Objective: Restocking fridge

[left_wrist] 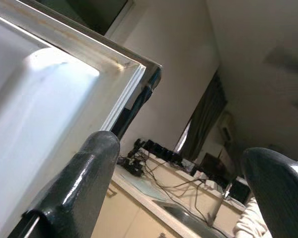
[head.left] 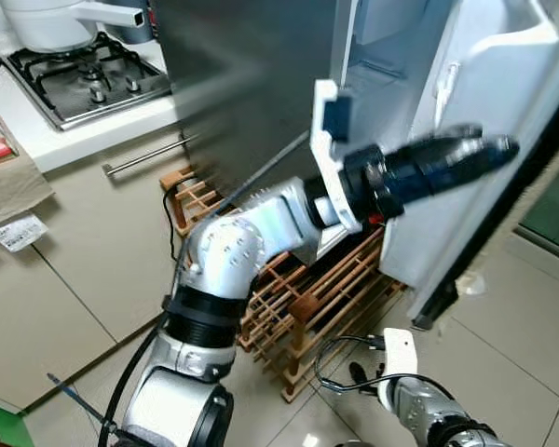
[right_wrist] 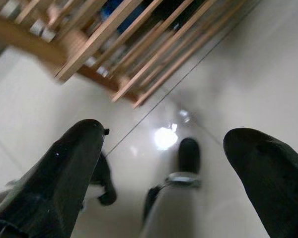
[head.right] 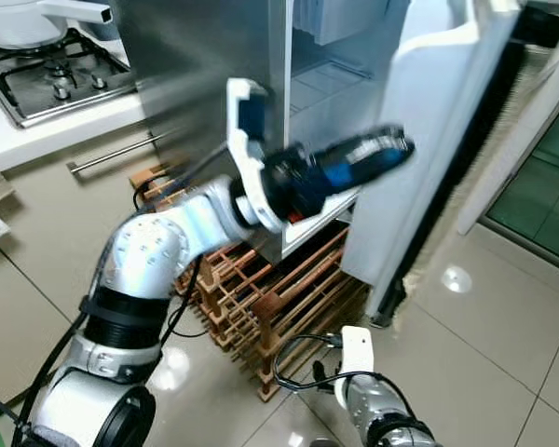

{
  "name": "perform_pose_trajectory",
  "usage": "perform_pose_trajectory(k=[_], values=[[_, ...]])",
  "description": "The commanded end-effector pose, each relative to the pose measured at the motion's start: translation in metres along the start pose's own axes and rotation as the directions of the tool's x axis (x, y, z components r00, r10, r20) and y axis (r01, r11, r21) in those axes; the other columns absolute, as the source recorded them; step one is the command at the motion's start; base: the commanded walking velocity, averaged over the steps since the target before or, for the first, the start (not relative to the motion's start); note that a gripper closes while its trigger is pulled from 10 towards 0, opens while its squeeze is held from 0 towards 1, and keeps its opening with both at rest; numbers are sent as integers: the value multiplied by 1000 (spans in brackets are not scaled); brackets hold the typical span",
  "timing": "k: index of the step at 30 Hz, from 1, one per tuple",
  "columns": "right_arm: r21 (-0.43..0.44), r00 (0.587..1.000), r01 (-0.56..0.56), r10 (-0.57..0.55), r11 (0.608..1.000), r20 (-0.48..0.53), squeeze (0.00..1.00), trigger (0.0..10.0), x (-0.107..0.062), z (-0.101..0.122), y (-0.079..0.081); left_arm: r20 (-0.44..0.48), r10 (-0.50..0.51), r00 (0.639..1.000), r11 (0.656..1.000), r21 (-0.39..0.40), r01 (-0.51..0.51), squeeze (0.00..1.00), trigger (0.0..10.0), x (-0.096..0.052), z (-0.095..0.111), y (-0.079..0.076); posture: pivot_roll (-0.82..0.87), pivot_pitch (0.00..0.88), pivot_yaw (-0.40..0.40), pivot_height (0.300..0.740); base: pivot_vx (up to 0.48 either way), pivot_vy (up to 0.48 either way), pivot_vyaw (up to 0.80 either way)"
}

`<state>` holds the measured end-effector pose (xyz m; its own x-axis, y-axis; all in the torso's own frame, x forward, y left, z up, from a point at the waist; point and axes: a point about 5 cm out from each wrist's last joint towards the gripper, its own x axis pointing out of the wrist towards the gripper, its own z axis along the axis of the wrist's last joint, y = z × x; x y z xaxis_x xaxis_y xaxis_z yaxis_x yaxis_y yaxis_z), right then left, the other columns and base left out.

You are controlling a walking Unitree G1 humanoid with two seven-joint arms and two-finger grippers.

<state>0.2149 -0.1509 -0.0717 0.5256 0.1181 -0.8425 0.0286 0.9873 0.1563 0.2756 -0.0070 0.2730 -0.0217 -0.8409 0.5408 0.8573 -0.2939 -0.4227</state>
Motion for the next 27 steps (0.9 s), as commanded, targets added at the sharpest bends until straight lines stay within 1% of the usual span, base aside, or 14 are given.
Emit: perform_pose_trajectory(k=[1, 2, 4, 6, 8, 9, 10, 12, 17, 22, 24, 25, 26, 27], values=[[-8, 999, -5, 4, 1000, -33, 0, 10000, 1, -5, 5, -30, -83, 996, 996, -9, 83, 0, 10000, 19, -7, -13, -182, 0, 44, 740, 0, 0, 0], [-8, 999, -5, 4, 1000, -33, 0, 10000, 1, -5, 5, -30, -83, 996, 996, -9, 83, 0, 10000, 19, -7, -13, -182, 0, 44, 740, 0, 0, 0], [-17, 1000, -18, 18, 1000, -20, 0, 10000, 2, 1, 12, -78, 30, 997, 996, 85, -23, 0, 10000, 8, -12, -3, -182, 0, 44, 740, 0, 0, 0], [-17, 1000, -18, 18, 1000, -20, 0, 10000, 2, 1, 12, -78, 30, 997, 996, 85, -23, 0, 10000, 8, -12, -3, -182, 0, 44, 740, 0, 0, 0], [-72, 999, -31, 32, 997, 20, 0, 10000, 2, 7, 14, -126, 242, 962, 952, 225, -210, 0, 10000, -21, -15, 17, -165, 0, 41, 740, 0, 0, 0], [-72, 999, -31, 32, 997, 20, 0, 10000, 2, 7, 14, -126, 242, 962, 952, 225, -210, 0, 10000, -21, -15, 17, -165, 0, 41, 740, 0, 0, 0], [-124, 998, -46, 51, 991, 40, 0, 10000, 2, 9, 14, -141, 376, 916, 891, 326, -315, 0, 10000, -43, -17, 28, -159, 0, 38, 740, 0, 0, 0], [-160, 996, -55, 65, 986, 57, 0, 10000, 2, 11, 15, -146, 441, 886, 853, 375, -363, 0, 10000, -57, -17, 29, -155, 0, 36, 740, 0, 0, 0], [-224, 987, -82, 110, 971, 114, 0, 10000, 1, 17, 17, -117, 519, 846, 808, 391, -441, 0, 10000, -80, -12, 22, -149, 0, 34, 740, 0, 0, 0], [-259, 979, -63, 110, 964, 171, 0, 10000, 0, 22, 16, -95, 566, 819, 765, 429, -479, 0, 10000, -93, -10, 21, -146, 0, 32, 740, 0, 0, 0], [-291, 974, -50, 112, 955, 200, 0, 10000, -1, 26, 16, -65, 618, 783, 714, 463, -525, 0, 10000, -102, -9, 26, -144, 0, 31, 740, 0, 0, 0], [-300, 934, -60, 160, 952, 319, 0, 10000, -14, 59, -5, -56, 648, 759, 680, 490, -545, 0, 10000, -107, -10, 29, -144, 0, 31, 740, 0, 0, 0], [-329, 894, -73, 209, 941, 397, 0, 10000, -31, 82, -18, -50, 666, 744, 659, 507, -556, 0, 10000, -109, -10, 30, -144, 0, 31, 740, 0, 0, 0], [-329, 894, -73, 209, 941, 397, 0, 10000, -31, 82, -18, -50, 666, 744, 659, 507, -556, 0, 10000, -109, -10, 30, -144, 0, 31, 740, 0, 0, 0]])
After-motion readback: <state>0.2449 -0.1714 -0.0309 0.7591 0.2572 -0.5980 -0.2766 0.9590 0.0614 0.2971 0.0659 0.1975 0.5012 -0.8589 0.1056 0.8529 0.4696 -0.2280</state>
